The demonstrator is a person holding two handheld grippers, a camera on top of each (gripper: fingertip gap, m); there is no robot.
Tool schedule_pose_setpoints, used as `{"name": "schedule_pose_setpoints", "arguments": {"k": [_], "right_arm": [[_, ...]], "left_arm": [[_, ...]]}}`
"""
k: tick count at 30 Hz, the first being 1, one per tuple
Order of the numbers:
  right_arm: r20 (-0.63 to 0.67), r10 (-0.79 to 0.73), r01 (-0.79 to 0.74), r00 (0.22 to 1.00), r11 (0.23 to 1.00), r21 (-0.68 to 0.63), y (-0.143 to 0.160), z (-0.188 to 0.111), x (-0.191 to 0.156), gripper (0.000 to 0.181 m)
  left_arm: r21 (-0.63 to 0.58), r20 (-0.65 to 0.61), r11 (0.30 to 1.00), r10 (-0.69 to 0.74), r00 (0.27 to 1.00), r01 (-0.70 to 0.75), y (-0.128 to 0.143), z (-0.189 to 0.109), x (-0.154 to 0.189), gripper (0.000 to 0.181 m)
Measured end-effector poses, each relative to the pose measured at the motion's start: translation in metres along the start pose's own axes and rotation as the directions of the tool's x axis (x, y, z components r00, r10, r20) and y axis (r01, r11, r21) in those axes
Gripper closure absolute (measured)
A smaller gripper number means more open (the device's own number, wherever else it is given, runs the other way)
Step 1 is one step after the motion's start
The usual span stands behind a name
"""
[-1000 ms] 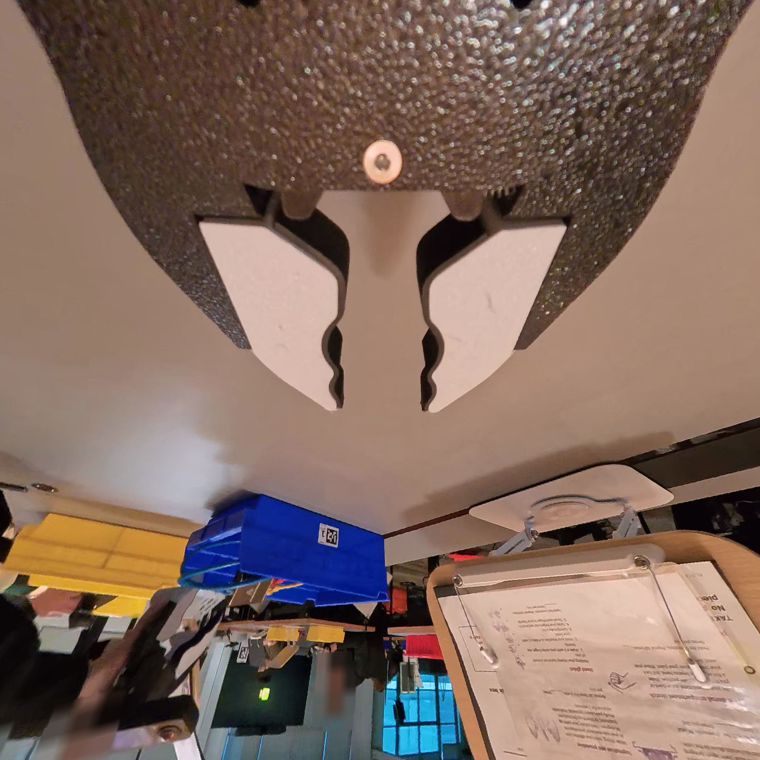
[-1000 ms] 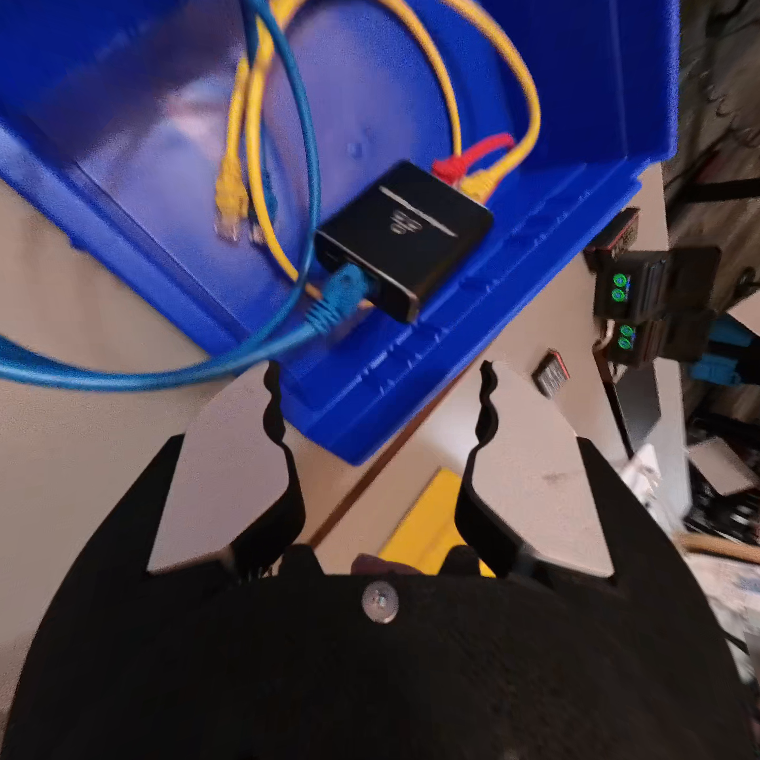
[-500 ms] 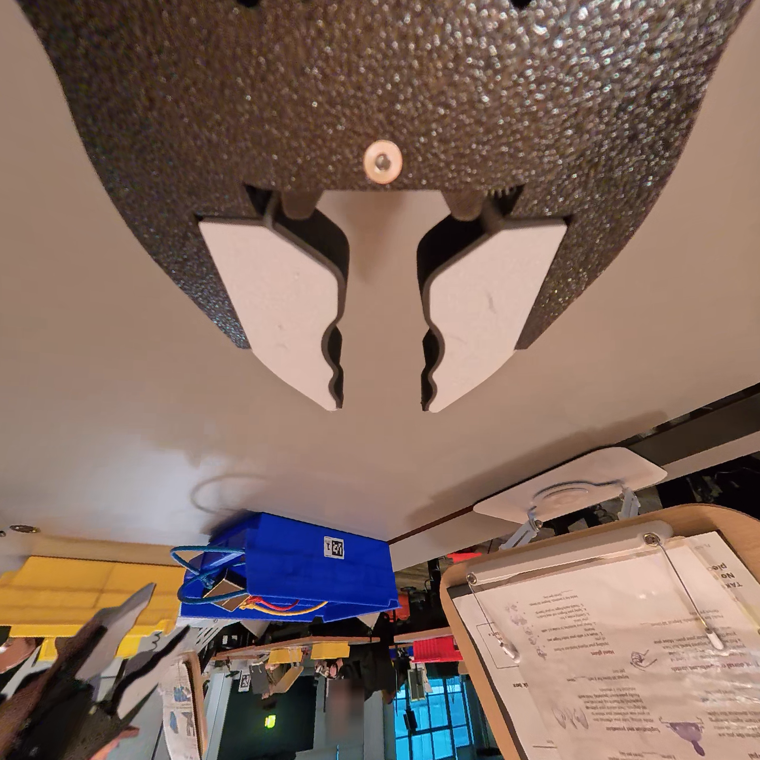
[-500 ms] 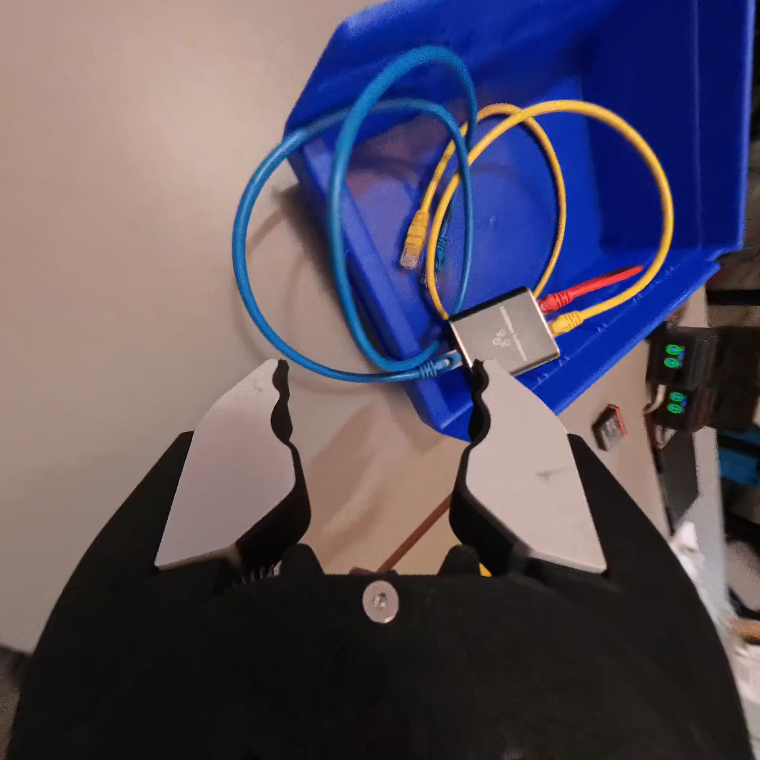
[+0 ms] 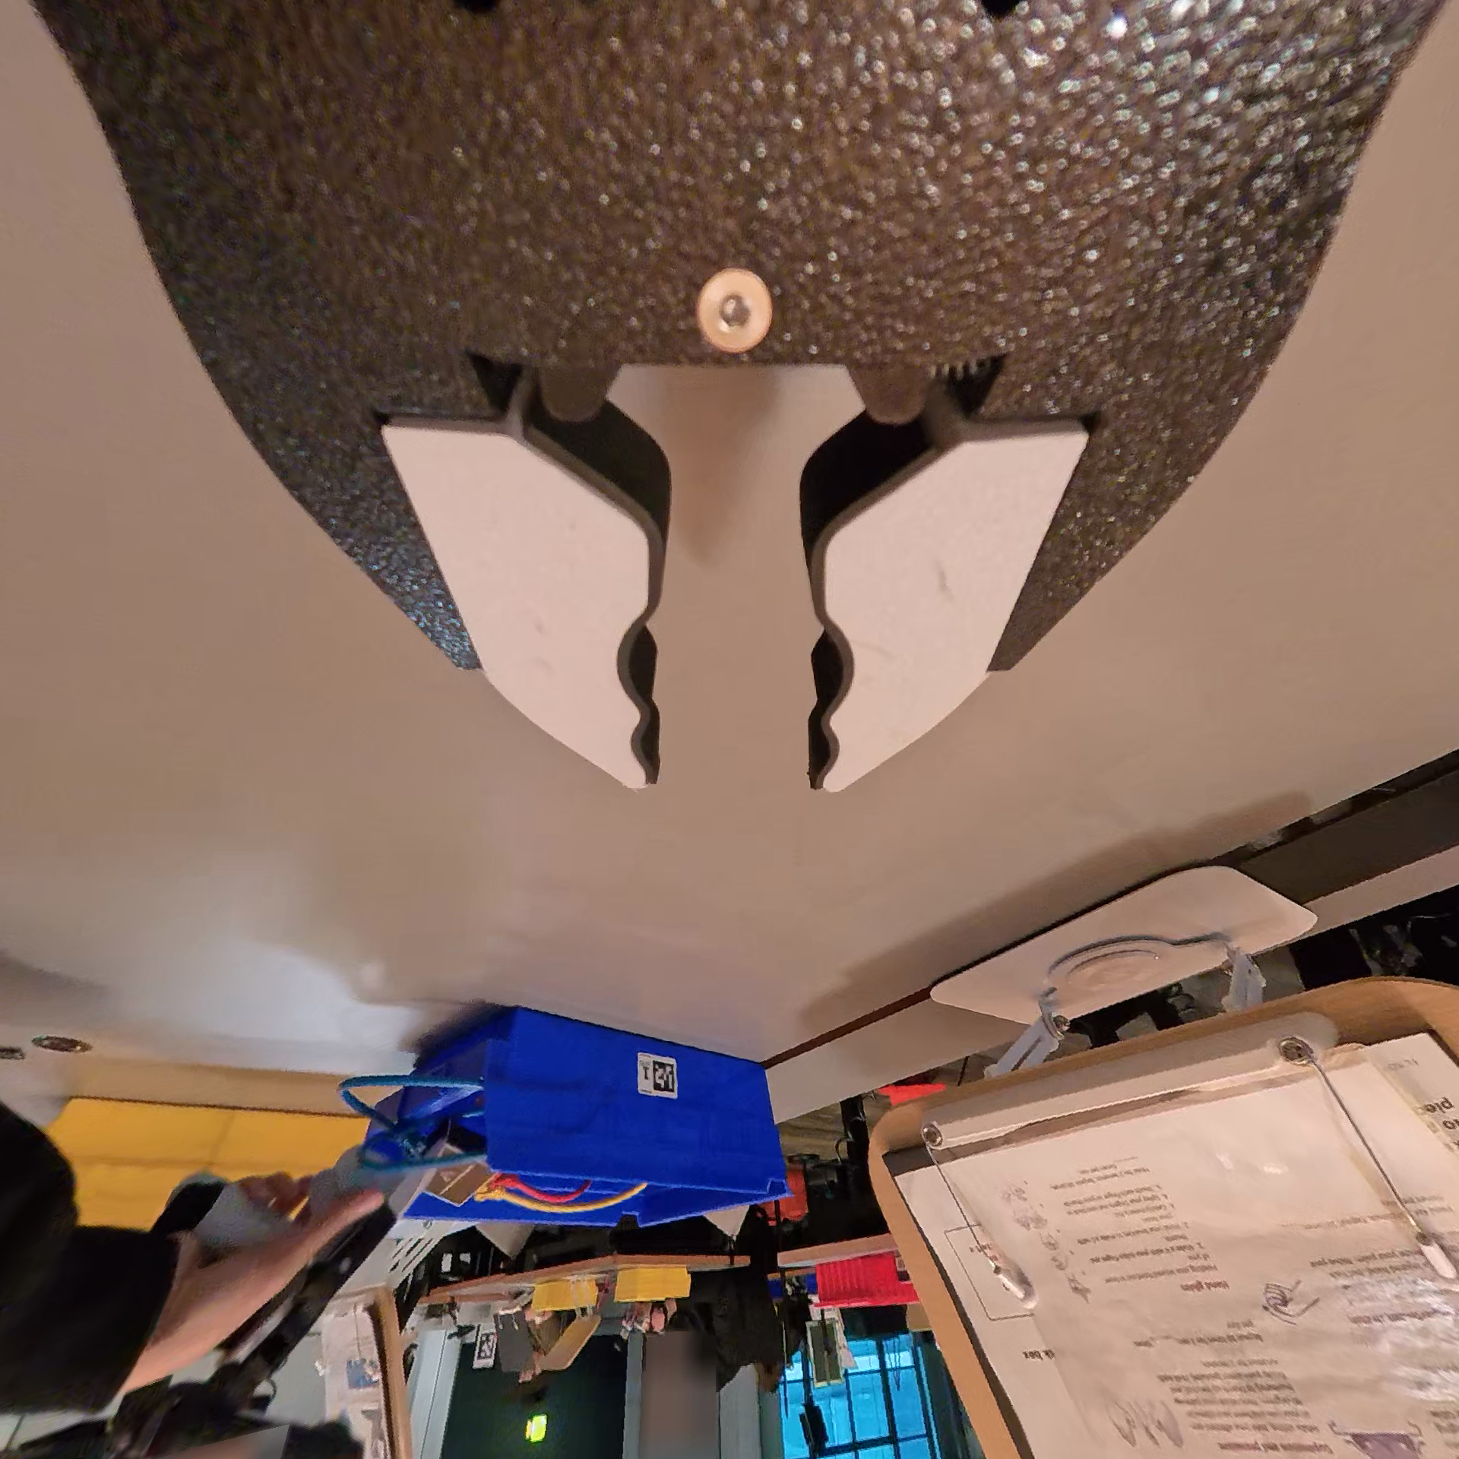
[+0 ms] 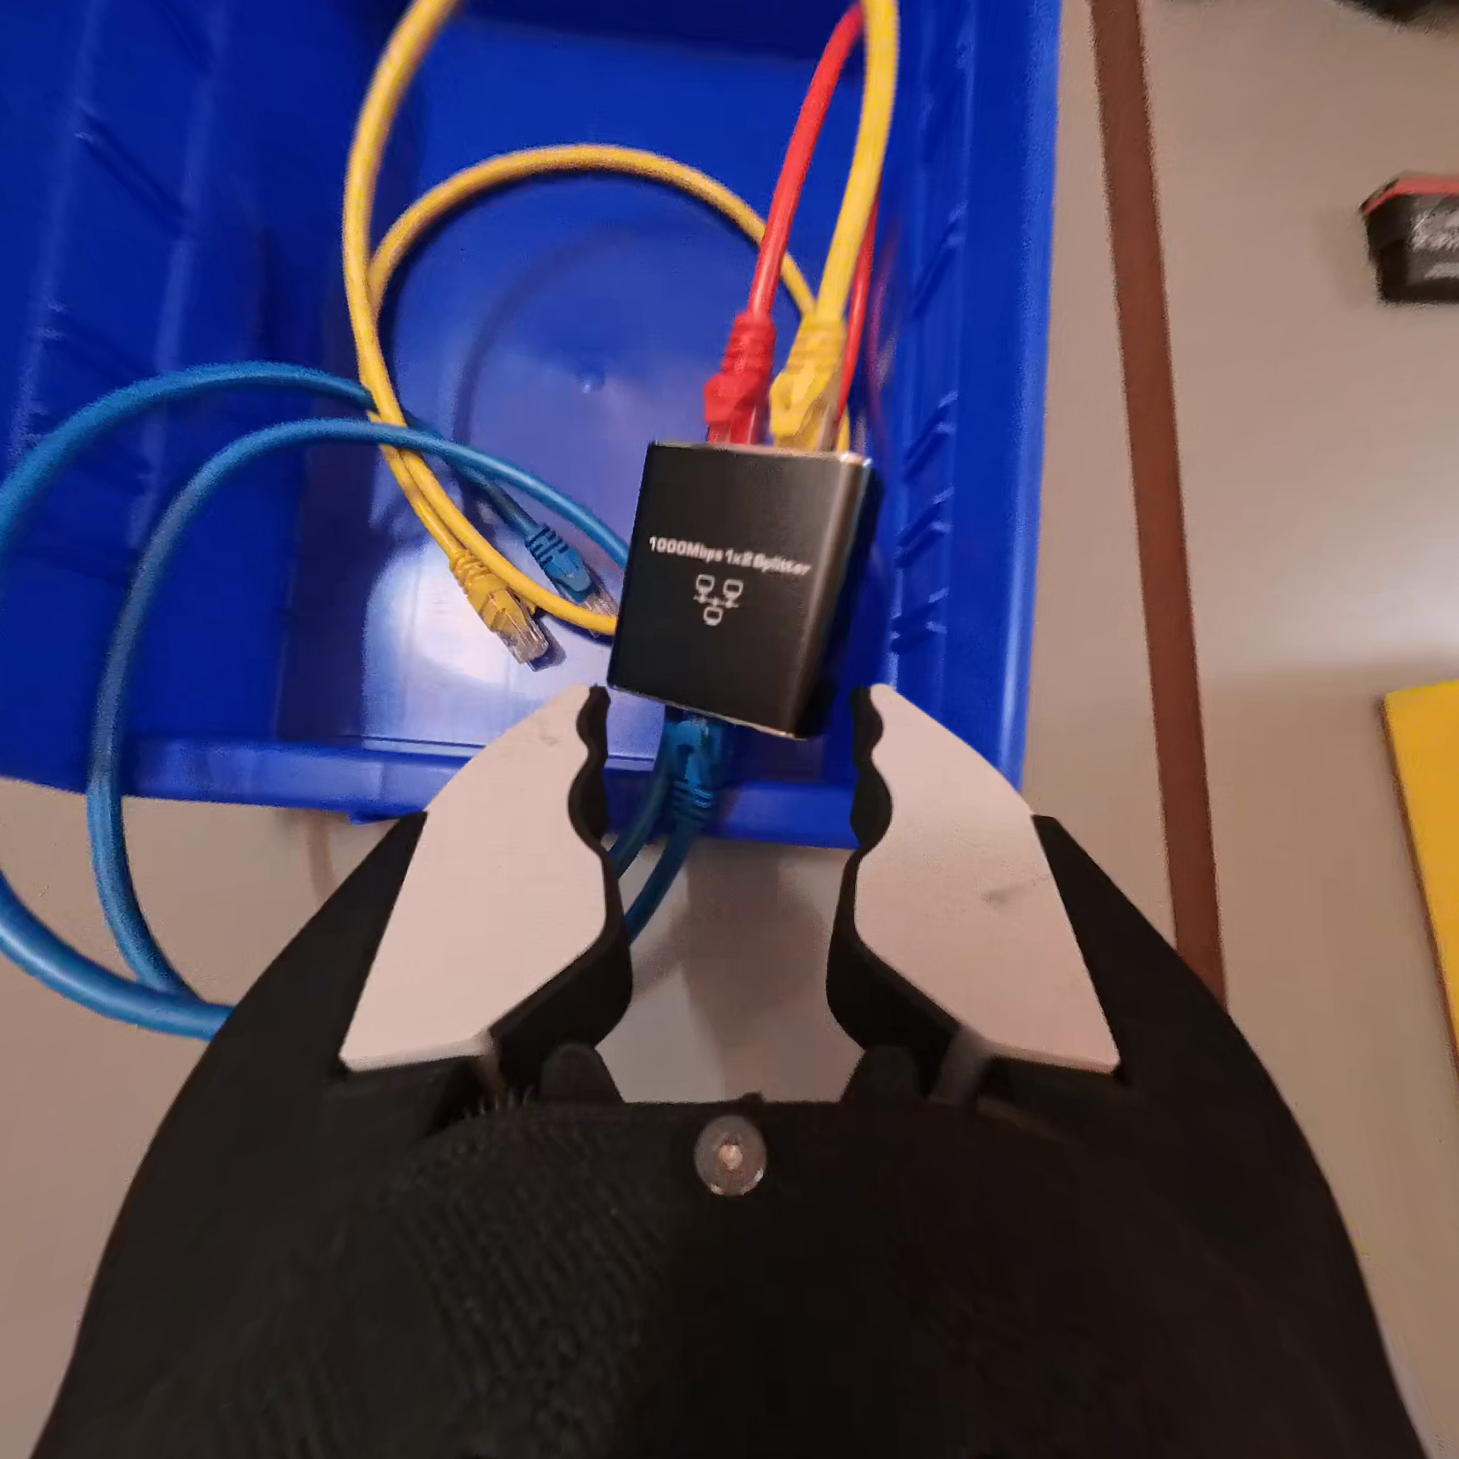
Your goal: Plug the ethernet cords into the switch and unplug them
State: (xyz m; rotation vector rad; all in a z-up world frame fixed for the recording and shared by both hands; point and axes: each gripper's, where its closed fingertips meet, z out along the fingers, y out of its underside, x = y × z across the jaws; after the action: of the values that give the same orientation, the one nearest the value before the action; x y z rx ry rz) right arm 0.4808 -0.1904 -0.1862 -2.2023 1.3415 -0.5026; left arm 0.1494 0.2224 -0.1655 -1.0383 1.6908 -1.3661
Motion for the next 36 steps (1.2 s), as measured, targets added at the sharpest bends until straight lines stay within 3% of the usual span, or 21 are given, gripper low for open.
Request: {"name": "schedule_pose_setpoints", "arguments": {"k": [2, 5, 9, 14, 17, 19, 22, 24, 29, 31, 33, 36], "right_arm": [[0.007, 0.015, -0.014, 1.000, 0.999, -0.038, 0.005, 0.011, -0.003, 0.118], [-0.016, -0.033, 0.033, 0.999, 0.999, -0.017, 0.001, 0.014, -0.002, 0.138], [-0.053, -0.141, 0.141, 0.989, 0.990, -0.018, -0.009, 0.012, 0.001, 0.139], [-0.170, -0.232, 0.261, 0.958, 0.949, 0.175, -0.076, -0.016, 0.005, 0.139], [-0.270, -0.273, 0.356, 0.924, 0.872, 0.337, -0.129, -0.029, 0.004, 0.139], [-0.375, -0.330, 0.462, 0.866, 0.813, 0.353, -0.146, -0.024, 0.005, 0.139], [-0.363, -0.518, 0.604, 0.775, 0.776, 0.183, -0.127, 0.014, -0.003, 0.139], [-0.353, -0.562, 0.630, 0.748, 0.768, 0.116, -0.108, 0.030, -0.003, 0.138], [-0.224, -0.534, 0.543, 0.815, 0.839, -0.024, -0.052, 0.041, 0.010, 0.138], [-0.242, -0.592, 0.611, 0.768, 0.791, 0.004, -0.051, 0.033, 0.007, 0.134], [-0.296, -0.627, 0.659, 0.721, 0.752, 0.014, -0.057, 0.013, 0.008, 0.098], [-0.358, -0.569, 0.634, 0.740, 0.768, 0.089, -0.064, -0.030, 0.011, 0.085]], "left_arm": [[0.014, -0.001, 1.000, -0.009, 1.000, 0.009, -0.002, -0.001, -0.001, 0.146], [0.020, -0.010, 1.000, -0.023, 1.000, 0.024, -0.002, -0.002, -0.001, 0.147], [0.017, -0.031, 0.998, -0.054, 0.998, 0.054, -0.002, -0.002, -0.002, 0.147], [0.031, -0.052, 0.995, -0.090, 0.995, 0.092, -0.004, -0.004, -0.004, 0.147], [0.033, -0.064, 0.994, -0.105, 0.992, 0.108, -0.004, -0.004, -0.004, 0.148], [0.036, -0.068, 0.993, -0.109, 0.992, 0.112, -0.005, -0.004, -0.004, 0.148], [0.041, -0.076, 0.993, -0.106, 0.992, 0.109, -0.005, -0.004, -0.002, 0.148], [0.046, -0.074, 0.993, -0.104, 0.992, 0.107, -0.006, -0.004, -0.002, 0.148], [0.047, -0.078, 0.993, -0.107, 0.991, 0.111, -0.006, -0.005, -0.002, 0.148], [0.038, -0.080, 0.994, -0.103, 0.991, 0.107, -0.005, -0.004, -0.002, 0.148], [0.030, -0.077, 0.995, -0.095, 0.993, 0.097, -0.004, -0.003, -0.001, 0.148], [0.016, -0.066, 0.997, -0.080, 0.995, 0.081, -0.003, -0.001, 0.000, 0.147]]}}
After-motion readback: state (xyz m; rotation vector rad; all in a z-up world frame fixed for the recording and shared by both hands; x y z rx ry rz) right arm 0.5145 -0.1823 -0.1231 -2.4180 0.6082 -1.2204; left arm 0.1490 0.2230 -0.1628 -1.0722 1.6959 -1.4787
